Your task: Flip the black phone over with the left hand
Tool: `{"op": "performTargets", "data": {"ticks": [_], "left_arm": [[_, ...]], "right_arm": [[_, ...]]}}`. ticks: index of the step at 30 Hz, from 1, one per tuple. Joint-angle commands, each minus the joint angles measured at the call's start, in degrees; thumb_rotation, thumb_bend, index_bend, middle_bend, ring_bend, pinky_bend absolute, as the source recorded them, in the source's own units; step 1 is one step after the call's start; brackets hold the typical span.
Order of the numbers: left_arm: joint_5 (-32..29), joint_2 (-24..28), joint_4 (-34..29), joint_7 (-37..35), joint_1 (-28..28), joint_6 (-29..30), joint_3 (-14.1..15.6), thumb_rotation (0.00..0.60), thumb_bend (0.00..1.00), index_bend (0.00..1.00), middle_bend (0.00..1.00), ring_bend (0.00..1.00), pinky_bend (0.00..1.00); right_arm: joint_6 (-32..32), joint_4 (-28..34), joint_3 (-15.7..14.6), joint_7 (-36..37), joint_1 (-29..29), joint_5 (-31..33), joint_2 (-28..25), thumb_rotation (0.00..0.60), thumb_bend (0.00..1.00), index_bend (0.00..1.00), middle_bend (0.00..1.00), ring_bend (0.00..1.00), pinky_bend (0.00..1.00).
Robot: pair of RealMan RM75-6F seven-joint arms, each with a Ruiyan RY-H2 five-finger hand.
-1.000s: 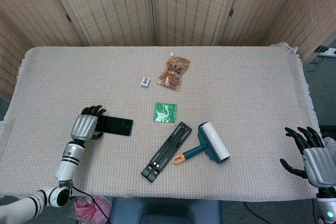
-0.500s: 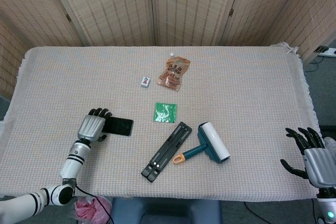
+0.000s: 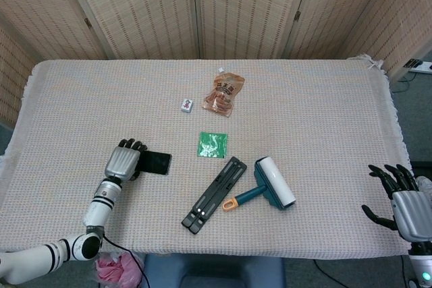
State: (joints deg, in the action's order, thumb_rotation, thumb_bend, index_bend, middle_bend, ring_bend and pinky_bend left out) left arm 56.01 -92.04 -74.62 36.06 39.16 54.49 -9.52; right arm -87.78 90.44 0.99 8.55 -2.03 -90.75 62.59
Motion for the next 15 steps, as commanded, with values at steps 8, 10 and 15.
{"op": "performTargets", "data": {"ticks": [8,10,15], "left_arm": [[-1.1,-0.7,0.5,0.6,0.2,0.6,1.0,0.6,0.29,0.28,0.27,0.17,0.18],[-1.2,-0.9,0.9,0.5,0.3,0.6,1.1,0.6,0.29,0.28,0.27,0.17,0.18],[-1.5,-1.2,1.6,0.3,0.8,0.4,1.0,0.6,0.29,0.3,0.29,0.17,0.18]], "right_arm": [[0.1,0.0,0.0,0.0,0.0,-0.1,0.0,0.6,0.15,0.16,0.29,0.14,0.08],[0.0,0.0,0.0,-0.1,0.1,0.0,0.0,0.6,0.15,0.16,0.29,0.14,0.08],[-0.1,0.2,-0.1,-0.3,0.2,-0.1,-0.1,0.6,0.15,0.16,0.29,0.14,0.08]]}}
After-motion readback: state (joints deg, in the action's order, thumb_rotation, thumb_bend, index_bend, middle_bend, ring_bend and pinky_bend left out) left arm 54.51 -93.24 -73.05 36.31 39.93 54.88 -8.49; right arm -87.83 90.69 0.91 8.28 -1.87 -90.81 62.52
